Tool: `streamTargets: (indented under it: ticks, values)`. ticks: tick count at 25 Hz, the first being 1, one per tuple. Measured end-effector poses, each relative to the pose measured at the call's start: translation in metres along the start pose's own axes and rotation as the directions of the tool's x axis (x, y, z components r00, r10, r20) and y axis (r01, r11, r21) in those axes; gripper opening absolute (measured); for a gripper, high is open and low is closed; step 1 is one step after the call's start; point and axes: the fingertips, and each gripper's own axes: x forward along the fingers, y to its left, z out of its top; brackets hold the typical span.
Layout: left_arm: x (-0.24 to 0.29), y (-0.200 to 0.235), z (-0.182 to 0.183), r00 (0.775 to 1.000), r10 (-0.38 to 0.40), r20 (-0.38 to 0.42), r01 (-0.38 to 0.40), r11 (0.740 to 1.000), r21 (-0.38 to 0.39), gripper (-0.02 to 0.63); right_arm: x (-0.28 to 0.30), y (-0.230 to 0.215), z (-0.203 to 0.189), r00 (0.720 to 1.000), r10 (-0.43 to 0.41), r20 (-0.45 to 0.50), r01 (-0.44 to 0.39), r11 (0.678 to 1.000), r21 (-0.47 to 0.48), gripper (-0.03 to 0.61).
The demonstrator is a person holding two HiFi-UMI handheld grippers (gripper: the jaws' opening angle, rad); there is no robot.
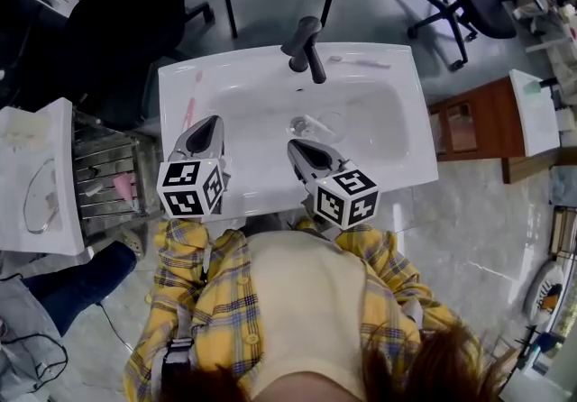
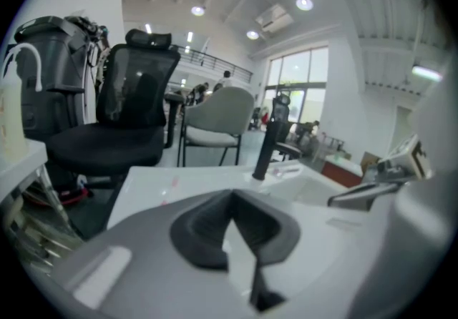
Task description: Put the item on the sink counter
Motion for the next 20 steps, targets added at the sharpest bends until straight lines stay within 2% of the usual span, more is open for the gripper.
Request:
streamTargets:
  ticks: [20]
  values:
    - [-0.036, -0.089, -0.002, 0.997, -0.073, 0.027, 0.073, 0.997, 0.004, 0.008, -0.044, -0.008, 0.002, 0.998, 0.02, 0.065, -0.019, 1.0, -0.008, 0.012]
